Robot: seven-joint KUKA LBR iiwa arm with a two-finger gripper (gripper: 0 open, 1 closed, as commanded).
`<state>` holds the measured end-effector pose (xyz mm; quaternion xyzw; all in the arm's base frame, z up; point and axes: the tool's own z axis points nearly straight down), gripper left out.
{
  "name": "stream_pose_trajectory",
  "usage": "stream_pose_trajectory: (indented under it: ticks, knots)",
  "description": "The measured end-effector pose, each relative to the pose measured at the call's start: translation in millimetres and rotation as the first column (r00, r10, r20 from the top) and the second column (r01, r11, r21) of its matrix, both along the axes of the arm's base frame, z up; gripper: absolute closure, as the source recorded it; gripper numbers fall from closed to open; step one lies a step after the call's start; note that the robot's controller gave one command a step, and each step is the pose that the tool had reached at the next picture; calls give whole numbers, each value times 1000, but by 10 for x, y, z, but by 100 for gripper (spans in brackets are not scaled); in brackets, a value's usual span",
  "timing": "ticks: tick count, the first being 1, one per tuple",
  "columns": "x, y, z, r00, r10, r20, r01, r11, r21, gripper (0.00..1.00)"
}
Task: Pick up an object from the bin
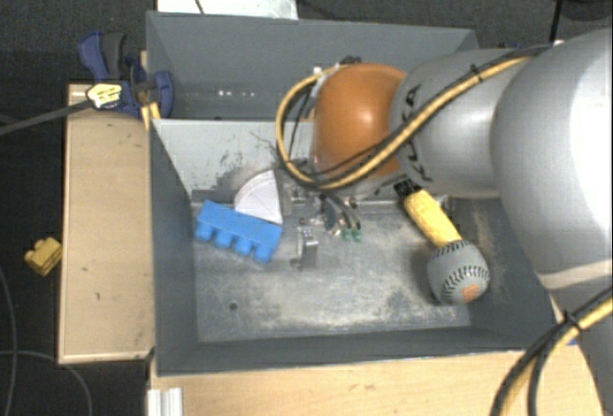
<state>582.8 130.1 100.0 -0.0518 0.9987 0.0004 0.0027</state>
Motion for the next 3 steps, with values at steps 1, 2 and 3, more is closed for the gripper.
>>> stream_pose_trajectory:
  ticks: [1, 2, 3]
  knots:
    - [21, 427, -148, 1000, -7, -2, 7, 1000, -1, 0]
    - [86, 728, -191, 982, 191, -4, -191, 982, -14, 100]
    - [86, 728, -191, 982, 190, -4, -190, 982, -14, 100]
